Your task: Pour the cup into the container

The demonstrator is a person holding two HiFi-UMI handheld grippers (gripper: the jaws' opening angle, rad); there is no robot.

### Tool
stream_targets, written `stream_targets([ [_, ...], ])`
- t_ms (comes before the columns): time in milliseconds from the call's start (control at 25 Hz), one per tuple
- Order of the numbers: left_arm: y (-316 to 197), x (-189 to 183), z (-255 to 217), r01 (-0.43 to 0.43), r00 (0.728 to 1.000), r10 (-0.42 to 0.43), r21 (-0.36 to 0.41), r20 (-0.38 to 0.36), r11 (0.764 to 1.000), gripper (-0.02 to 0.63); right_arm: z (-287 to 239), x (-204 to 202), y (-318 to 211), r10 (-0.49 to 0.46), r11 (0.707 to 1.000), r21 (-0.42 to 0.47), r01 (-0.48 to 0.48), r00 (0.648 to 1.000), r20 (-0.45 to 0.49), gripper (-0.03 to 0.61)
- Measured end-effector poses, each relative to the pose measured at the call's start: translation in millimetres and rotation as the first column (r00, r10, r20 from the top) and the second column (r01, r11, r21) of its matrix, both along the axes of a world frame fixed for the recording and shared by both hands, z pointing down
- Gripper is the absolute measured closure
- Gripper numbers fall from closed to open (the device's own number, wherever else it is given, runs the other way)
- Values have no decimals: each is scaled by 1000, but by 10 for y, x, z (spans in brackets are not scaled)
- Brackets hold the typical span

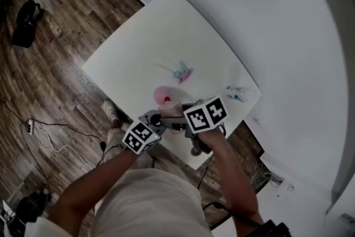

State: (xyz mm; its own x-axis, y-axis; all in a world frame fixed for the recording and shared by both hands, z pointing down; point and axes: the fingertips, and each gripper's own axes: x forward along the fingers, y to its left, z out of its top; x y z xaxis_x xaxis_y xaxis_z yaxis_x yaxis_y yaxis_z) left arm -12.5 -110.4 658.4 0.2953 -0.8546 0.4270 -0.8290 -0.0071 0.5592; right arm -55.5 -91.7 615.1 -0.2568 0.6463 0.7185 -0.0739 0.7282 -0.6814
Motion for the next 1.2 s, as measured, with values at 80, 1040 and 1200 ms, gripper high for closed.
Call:
stream_targets([
  [80, -5, -4, -8, 1, 1000, -1, 1, -2, 1000, 603, -7, -17, 3, -3, 1000, 0, 3, 1000, -1, 218],
  [1040, -92, -31, -34, 6, 1000, -6, 11, -9, 1000, 603, 14, -71, -88, -1, 1000, 16, 1, 1000, -31, 218],
  [1200, -118, -13, -44, 6, 1000, -6, 15, -15, 1000, 603, 24, -68, -97, -12, 1000, 21, 13, 999, -48, 218],
])
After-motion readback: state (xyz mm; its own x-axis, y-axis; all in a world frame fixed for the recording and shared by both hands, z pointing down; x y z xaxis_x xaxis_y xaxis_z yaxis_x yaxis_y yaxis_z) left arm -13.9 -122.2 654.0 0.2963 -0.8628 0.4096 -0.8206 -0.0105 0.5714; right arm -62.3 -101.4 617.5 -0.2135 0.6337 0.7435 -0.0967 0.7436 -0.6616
